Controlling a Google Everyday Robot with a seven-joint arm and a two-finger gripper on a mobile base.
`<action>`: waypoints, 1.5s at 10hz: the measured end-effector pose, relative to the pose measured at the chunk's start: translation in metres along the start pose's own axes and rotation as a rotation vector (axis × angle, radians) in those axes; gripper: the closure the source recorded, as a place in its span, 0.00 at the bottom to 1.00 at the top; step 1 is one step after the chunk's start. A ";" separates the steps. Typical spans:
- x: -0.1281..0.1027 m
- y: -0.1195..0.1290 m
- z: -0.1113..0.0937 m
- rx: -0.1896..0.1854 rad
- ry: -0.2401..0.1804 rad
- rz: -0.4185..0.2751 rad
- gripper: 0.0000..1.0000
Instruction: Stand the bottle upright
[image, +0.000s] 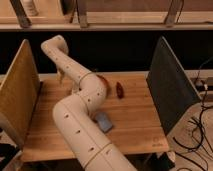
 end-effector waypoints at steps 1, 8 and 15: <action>0.002 -0.003 0.006 -0.009 0.001 0.004 0.20; -0.002 0.021 0.028 -0.145 -0.032 -0.072 0.20; 0.004 0.029 0.041 -0.141 -0.006 -0.170 0.20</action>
